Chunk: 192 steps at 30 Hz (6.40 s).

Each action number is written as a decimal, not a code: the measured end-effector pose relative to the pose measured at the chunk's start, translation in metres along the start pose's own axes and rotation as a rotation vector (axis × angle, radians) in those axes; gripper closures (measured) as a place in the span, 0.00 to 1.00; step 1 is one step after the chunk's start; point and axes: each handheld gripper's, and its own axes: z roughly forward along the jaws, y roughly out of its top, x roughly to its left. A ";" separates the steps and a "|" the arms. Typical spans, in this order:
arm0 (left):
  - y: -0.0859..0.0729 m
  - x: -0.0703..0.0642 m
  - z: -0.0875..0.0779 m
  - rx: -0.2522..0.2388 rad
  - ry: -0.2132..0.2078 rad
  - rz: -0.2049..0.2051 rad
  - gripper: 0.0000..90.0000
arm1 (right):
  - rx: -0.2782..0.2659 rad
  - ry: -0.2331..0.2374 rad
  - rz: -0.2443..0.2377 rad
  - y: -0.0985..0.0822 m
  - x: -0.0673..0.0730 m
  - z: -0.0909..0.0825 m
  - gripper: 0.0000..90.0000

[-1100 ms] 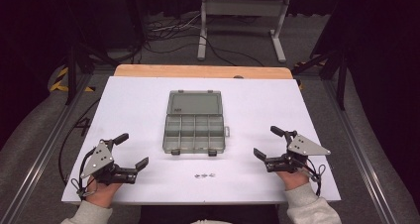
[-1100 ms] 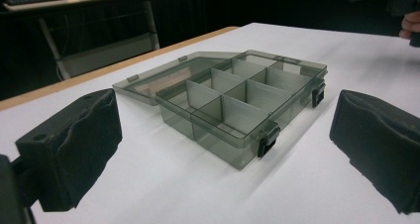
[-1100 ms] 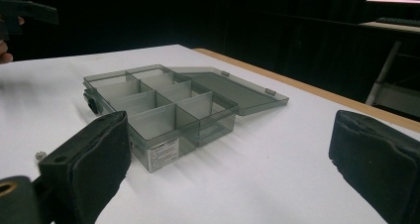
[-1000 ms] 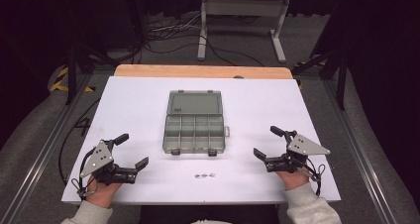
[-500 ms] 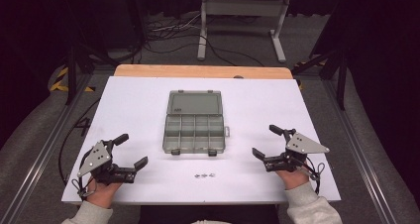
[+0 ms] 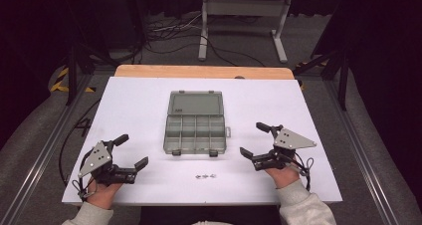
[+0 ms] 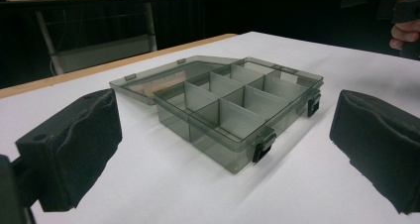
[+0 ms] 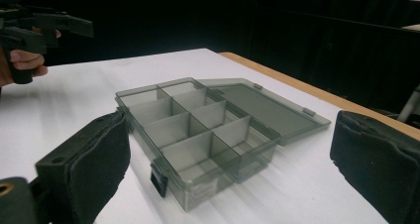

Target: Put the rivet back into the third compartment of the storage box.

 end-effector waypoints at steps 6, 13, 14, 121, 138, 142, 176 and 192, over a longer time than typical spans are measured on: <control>0.000 0.000 0.000 0.004 -0.004 0.003 0.00 | 0.009 0.049 -0.011 0.009 0.011 0.018 0.03; 0.000 0.000 -0.001 0.002 -0.003 0.005 0.00 | 0.014 0.094 0.009 0.017 0.018 0.035 0.02; 0.001 0.000 -0.001 0.002 -0.004 0.005 0.00 | 0.013 0.107 0.012 0.018 0.019 0.037 0.02; -0.001 0.001 0.003 0.049 -0.011 0.015 0.01 | 1.049 0.433 -0.278 0.016 0.089 0.127 0.92; -0.001 0.001 0.003 0.049 -0.011 0.015 0.01 | 0.964 0.391 -0.305 0.058 0.076 0.126 0.92; -0.001 0.001 0.003 0.049 -0.012 0.015 0.01 | 0.943 0.380 -0.307 0.067 0.073 0.128 0.92; -0.002 0.002 0.003 0.057 -0.014 0.011 0.01 | 0.852 0.246 -0.271 0.112 0.017 0.167 0.92; -0.002 0.002 0.003 0.059 -0.018 0.011 0.01 | 0.857 0.198 -0.224 0.082 -0.016 0.202 0.92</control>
